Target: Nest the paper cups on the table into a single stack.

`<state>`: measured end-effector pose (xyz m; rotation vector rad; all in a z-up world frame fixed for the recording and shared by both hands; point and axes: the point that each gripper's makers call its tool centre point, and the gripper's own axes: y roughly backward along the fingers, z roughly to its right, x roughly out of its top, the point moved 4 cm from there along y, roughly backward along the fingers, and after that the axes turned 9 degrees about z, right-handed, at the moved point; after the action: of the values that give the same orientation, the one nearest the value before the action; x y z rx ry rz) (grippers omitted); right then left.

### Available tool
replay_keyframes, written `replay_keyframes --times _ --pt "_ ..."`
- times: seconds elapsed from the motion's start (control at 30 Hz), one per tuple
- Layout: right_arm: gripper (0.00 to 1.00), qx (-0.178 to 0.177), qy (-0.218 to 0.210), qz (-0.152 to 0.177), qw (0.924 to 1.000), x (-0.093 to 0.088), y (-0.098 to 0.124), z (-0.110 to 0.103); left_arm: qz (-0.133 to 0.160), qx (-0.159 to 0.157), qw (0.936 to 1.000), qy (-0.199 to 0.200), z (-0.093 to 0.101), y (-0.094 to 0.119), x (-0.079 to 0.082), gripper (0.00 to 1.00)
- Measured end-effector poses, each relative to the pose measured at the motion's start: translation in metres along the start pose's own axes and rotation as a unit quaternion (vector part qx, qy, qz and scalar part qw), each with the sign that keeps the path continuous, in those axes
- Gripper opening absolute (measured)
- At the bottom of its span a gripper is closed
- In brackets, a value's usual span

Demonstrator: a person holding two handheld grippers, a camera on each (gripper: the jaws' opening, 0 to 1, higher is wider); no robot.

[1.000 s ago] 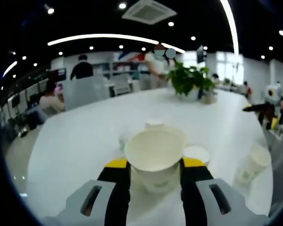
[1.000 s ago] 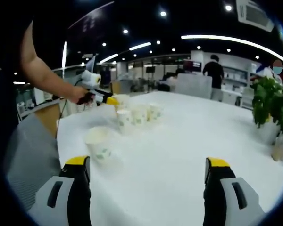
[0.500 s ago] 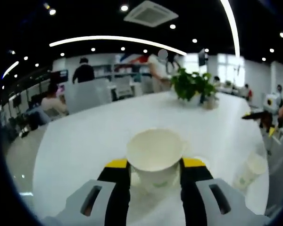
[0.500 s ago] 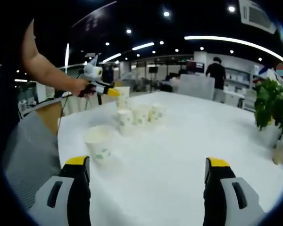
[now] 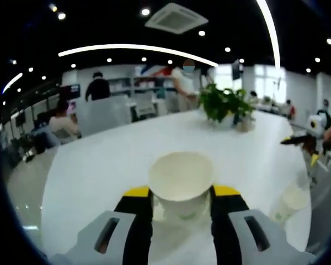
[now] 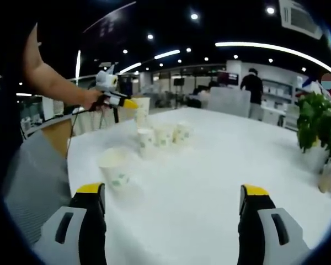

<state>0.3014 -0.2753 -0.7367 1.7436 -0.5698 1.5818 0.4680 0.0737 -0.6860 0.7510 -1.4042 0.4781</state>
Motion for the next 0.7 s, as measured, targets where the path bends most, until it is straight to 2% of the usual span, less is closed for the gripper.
replay_keyframes --times 0.53,0.7 --pt "1.0 0.003 0.001 0.006 1.0 0.002 0.004 -0.004 0.006 0.008 0.9999 0.01 0.017 0.009 0.018 0.37" --pt "1.0 0.005 0.001 0.008 1.0 0.004 0.006 -0.006 0.008 0.004 0.9999 0.01 0.029 0.012 0.024 0.37"
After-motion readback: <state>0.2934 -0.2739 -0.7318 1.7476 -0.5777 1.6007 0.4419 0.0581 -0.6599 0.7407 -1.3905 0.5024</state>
